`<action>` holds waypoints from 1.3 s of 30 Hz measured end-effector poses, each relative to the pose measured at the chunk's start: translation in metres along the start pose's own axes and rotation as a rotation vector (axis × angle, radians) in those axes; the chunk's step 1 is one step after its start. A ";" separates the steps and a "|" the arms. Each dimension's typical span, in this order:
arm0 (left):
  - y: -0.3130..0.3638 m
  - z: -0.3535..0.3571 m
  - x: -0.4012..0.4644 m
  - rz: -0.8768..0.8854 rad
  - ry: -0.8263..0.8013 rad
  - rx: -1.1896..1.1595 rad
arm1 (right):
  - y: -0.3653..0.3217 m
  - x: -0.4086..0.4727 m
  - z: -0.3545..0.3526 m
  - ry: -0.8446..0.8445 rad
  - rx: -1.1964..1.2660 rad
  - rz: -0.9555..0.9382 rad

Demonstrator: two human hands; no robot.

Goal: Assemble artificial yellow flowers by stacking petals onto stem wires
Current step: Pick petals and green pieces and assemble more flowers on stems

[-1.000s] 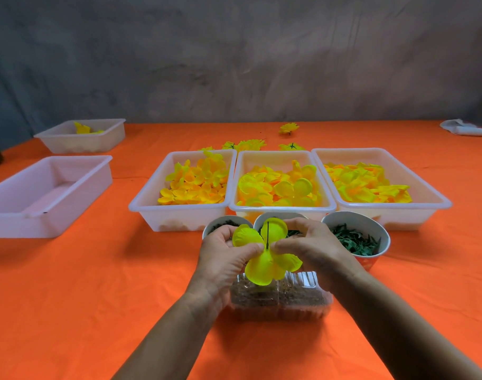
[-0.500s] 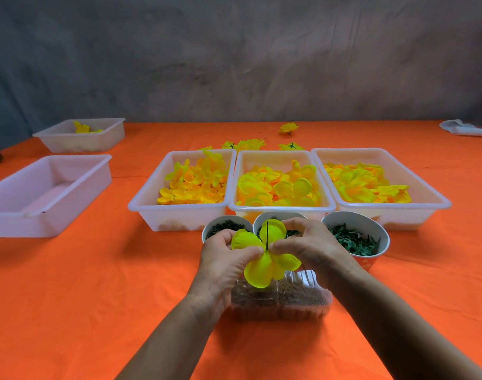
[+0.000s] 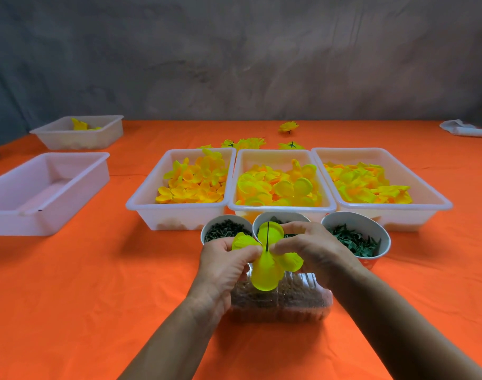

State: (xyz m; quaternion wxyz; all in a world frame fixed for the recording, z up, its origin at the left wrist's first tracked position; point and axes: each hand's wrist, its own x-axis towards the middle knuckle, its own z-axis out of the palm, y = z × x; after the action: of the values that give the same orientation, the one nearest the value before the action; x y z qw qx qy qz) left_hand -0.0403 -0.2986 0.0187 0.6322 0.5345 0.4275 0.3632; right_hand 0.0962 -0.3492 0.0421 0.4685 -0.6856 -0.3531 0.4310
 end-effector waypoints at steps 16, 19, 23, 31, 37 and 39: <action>0.001 -0.003 -0.001 0.389 0.050 0.301 | 0.009 0.008 -0.001 -0.038 0.167 0.069; 0.000 -0.003 -0.001 0.456 -0.002 0.350 | 0.011 0.009 -0.002 -0.038 0.200 0.073; -0.004 -0.001 -0.003 0.436 -0.048 0.323 | 0.013 0.008 -0.002 -0.044 0.252 0.083; -0.010 -0.003 0.001 0.421 -0.036 0.311 | 0.015 0.006 -0.005 -0.107 0.380 0.090; -0.012 -0.002 0.002 0.426 -0.024 0.304 | 0.016 0.006 -0.006 -0.086 0.400 0.099; -0.013 -0.002 0.002 0.421 -0.025 0.280 | 0.017 0.007 -0.006 -0.075 0.402 0.094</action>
State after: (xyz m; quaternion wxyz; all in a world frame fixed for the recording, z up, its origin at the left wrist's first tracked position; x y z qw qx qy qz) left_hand -0.0414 -0.2982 0.0050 0.4678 0.6984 0.3452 0.4174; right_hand 0.1062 -0.3504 0.0252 0.5618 -0.5775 -0.2446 0.5395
